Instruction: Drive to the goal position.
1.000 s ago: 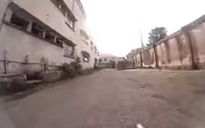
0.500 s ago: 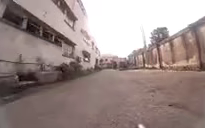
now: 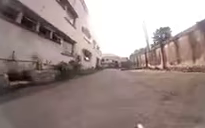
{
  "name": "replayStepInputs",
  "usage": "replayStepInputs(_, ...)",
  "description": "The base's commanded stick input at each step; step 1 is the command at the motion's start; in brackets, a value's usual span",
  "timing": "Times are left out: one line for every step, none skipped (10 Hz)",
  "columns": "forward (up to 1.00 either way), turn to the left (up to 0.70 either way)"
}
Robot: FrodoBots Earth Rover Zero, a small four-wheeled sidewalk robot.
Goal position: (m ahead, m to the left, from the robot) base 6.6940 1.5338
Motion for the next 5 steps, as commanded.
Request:
replayStepInputs(1.0, 0.0)
replayStepInputs(1.0, 0.0)
replayStepInputs(1.0, 0.0)
replayStepInputs(1.0, -0.03)
replayStepInputs(1.0, -0.04)
